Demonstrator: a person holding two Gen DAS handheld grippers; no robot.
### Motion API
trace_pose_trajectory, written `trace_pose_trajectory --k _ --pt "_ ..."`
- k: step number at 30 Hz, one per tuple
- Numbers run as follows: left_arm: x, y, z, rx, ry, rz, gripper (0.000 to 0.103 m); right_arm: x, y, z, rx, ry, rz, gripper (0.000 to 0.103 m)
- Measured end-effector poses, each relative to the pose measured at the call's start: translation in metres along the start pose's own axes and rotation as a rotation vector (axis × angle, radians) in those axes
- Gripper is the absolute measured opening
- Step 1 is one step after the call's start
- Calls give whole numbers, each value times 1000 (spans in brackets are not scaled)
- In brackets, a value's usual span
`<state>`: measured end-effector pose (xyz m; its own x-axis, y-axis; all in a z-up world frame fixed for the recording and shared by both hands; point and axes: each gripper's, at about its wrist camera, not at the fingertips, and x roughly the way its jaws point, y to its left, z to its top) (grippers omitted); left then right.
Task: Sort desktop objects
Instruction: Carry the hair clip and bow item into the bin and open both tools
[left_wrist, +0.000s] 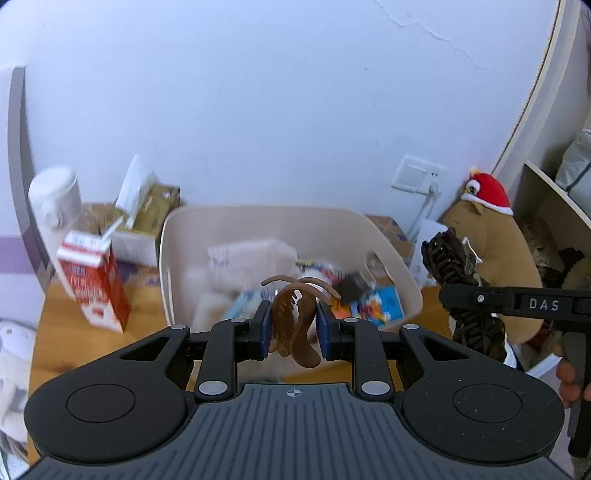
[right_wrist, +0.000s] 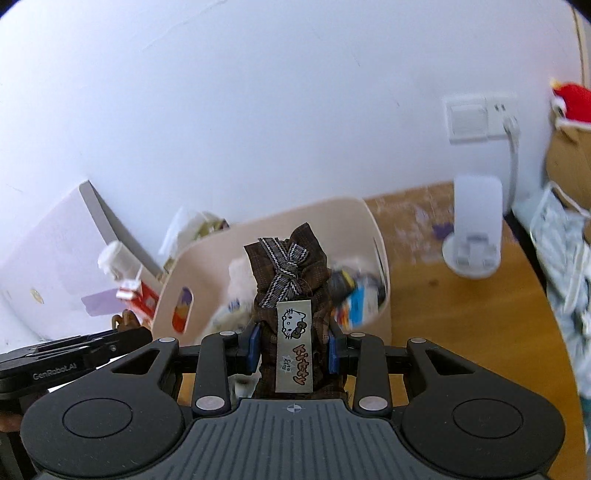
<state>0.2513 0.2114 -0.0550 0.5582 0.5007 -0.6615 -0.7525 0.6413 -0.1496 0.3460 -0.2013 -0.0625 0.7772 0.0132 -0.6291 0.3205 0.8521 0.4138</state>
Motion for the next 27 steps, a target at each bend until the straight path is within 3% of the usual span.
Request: trace_pose_trajectory --k 9,16,27 --pt "35 -5 28 13 12 83 25 33 6 39 -63 -41 10 31" --pt "81 1 23 -37 140 161 25 79 18 48 -81 -3 32 31" --pt "110 13 16 -103 202 207 25 133 12 39 -125 112 5 31"
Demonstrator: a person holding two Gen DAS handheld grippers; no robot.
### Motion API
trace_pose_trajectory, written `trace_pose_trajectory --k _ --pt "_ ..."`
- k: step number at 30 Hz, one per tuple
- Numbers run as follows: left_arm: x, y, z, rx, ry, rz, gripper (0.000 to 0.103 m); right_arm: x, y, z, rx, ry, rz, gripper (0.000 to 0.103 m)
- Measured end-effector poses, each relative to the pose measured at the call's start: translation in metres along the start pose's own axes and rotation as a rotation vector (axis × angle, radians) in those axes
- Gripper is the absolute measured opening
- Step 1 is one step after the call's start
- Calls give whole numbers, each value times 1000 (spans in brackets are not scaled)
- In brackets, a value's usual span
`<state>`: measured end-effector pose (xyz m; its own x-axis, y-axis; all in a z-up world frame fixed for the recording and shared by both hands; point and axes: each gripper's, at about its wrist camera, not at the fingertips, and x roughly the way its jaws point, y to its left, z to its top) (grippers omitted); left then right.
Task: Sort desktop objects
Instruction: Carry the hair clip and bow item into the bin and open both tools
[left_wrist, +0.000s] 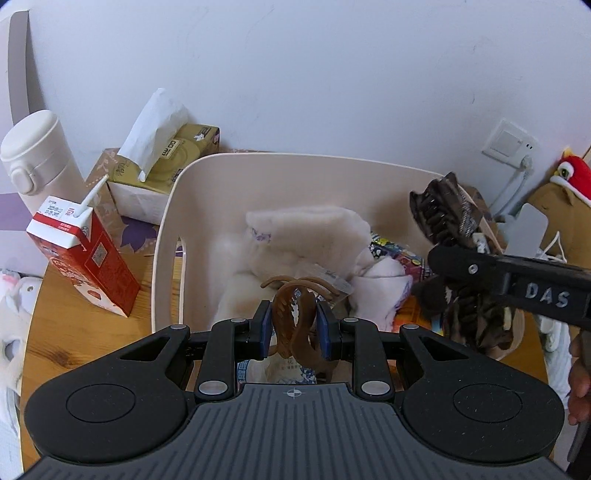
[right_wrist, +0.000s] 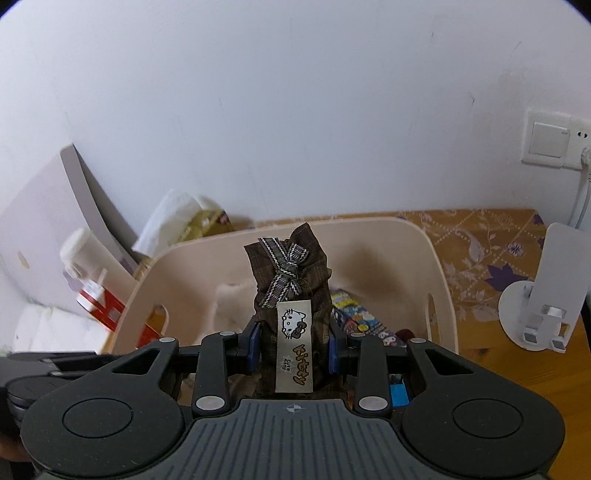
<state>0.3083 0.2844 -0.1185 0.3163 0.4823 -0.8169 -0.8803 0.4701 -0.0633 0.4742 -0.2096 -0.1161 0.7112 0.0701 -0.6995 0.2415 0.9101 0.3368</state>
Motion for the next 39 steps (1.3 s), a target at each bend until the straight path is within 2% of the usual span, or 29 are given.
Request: trace_pose_trajectory --k 9,12,14,17,19,23,25,27,33,39 --pt "5 -2 1 -5 23 0 25 8 -2 -6 -19 34 -27 32" --pt "3 -1 0 -10 26 -2 40 7 -2 -8 -23 33 -36 47" --pt "2 -2 0 -9 26 5 49 5 0 -9 -33 27 -39 48" --pt "-2 -1 -1 -4 30 20 57 0 4 -11 -45 18 -49 53" --pt "-8 0 -2 -5 25 31 63 -6 6 -13 -43 4 -49 62" --pt "-25 3 -3 -1 -20 41 76 -19 10 -17 -39 -17 -51 73" --pt "-34 5 -4 9 -42 52 78 -27 12 -21 -33 -30 -64 88" --pt "-42 9 -6 16 -45 65 78 -33 15 -25 -16 -36 -69 95" --pt "-62 29 -20 20 -58 54 79 -58 18 -47 -7 -45 -59 103" --pt "-65 43 -42 30 -22 60 79 -63 26 -80 -50 5 -59 103"
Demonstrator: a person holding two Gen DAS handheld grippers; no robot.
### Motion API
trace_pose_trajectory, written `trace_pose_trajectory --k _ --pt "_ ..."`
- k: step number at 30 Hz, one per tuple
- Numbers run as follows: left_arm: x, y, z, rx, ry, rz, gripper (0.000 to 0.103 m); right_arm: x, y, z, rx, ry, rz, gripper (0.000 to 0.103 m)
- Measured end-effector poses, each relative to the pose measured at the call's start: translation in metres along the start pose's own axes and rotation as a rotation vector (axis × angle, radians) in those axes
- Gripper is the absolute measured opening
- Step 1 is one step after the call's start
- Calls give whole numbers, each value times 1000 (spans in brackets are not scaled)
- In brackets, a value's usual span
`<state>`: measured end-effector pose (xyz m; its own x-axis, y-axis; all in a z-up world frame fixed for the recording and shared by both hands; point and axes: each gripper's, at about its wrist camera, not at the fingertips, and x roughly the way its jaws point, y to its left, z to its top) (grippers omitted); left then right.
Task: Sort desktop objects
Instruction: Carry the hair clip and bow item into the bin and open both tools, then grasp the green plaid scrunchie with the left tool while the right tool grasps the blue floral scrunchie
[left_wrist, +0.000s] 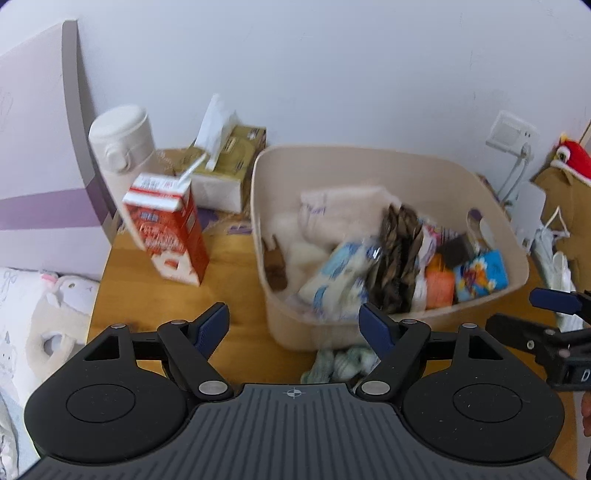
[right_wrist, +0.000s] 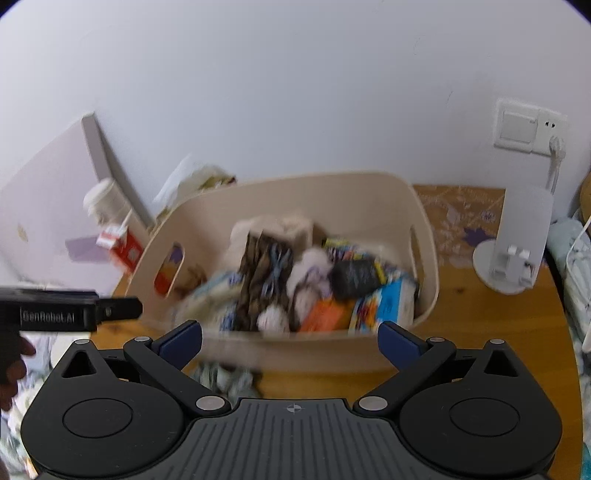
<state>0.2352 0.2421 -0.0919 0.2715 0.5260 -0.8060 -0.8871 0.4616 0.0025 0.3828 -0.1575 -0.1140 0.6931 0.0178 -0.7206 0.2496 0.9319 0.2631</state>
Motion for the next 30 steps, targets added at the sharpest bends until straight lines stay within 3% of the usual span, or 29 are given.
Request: trace_pose_trajectory --k 6,10,16,20,25,30 --pt "10 3 -37 11 65 25 79 15 21 -41 -85 84 -23 103" --pt "20 3 -61 12 128 47 79 25 30 -60 -76 141 0 103" --pt "31 6 -90 35 197 111 79 36 51 -77 -137 195 34 103" --pt "33 15 -101 19 228 115 79 40 61 -86 -166 184 70 103" --pt "37 28 -103 -68 252 105 79 51 70 -100 -241 208 57 103" --pt "32 26 -102 -90 201 123 79 60 70 -107 -271 250 52 103"
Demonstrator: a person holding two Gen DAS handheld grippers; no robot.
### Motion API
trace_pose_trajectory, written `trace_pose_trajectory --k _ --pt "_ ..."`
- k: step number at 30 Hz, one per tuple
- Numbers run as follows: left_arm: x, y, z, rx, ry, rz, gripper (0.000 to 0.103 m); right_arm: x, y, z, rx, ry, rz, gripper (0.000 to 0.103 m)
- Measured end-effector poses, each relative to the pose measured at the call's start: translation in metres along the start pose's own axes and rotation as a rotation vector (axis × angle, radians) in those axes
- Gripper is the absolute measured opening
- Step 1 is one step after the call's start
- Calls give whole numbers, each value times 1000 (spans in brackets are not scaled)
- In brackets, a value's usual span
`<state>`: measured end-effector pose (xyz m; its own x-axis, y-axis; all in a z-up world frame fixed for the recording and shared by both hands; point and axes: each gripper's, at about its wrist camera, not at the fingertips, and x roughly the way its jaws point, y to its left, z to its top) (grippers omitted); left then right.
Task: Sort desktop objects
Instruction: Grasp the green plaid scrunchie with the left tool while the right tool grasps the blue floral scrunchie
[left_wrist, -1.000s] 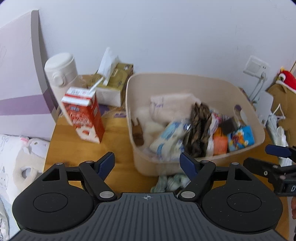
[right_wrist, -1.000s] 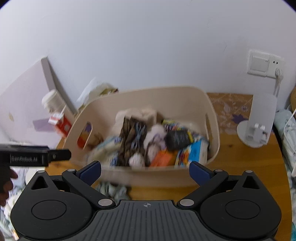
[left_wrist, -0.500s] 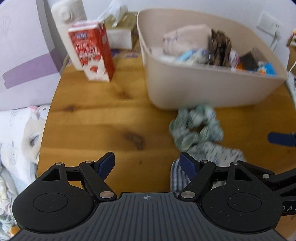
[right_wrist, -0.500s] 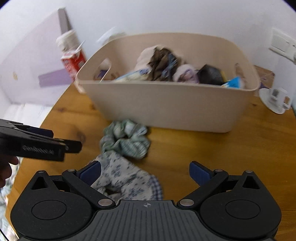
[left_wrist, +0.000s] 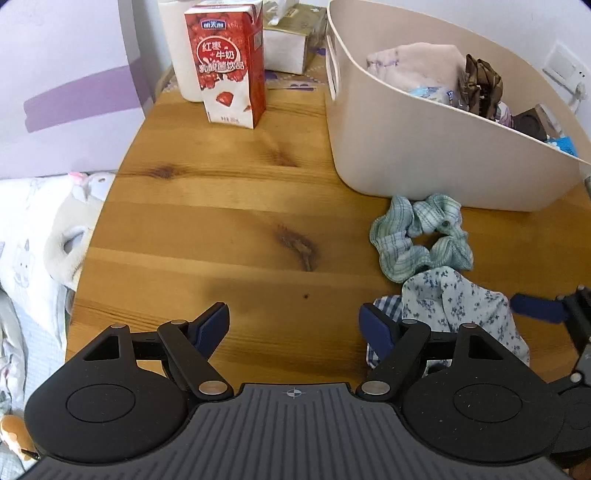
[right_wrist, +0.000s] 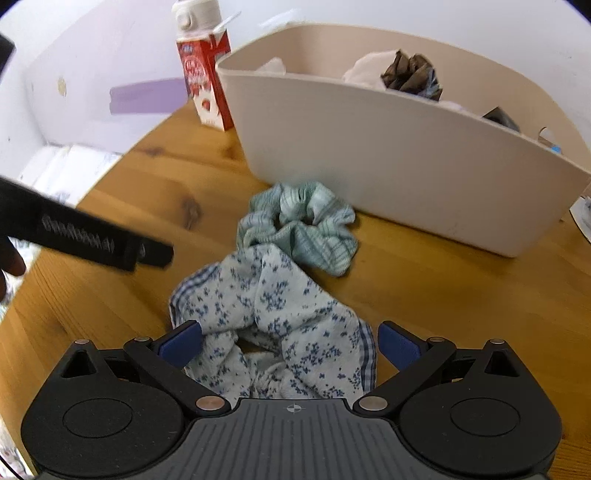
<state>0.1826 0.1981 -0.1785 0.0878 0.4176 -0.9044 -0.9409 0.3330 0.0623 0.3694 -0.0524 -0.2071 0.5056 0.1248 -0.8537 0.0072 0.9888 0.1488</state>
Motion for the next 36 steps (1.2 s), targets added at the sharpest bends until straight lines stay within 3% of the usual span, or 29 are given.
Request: trace_pose_trajectory --k 4,12,17,24,31,36 --pt "2 -5 1 -2 6 -21 79 6 -10 -6 47 30 -2 103" --pt "13 -24 6 32 26 -103 79 2 -44 -16 103 7 -96 103" --pt "20 -44 11 107 22 -126 79 -3 -66 -19 136 1 -124 103" --pt "25 -67 20 160 -27 -169 79 -8 -87 -23 168 -12 -143 103" --pt "34 -103 22 303 -48 -138 79 -13 -101 -27 166 -24 -127 103" --pt "37 -120 20 417 -105 -97 79 -15 -105 -29 157 -27 -121 103"
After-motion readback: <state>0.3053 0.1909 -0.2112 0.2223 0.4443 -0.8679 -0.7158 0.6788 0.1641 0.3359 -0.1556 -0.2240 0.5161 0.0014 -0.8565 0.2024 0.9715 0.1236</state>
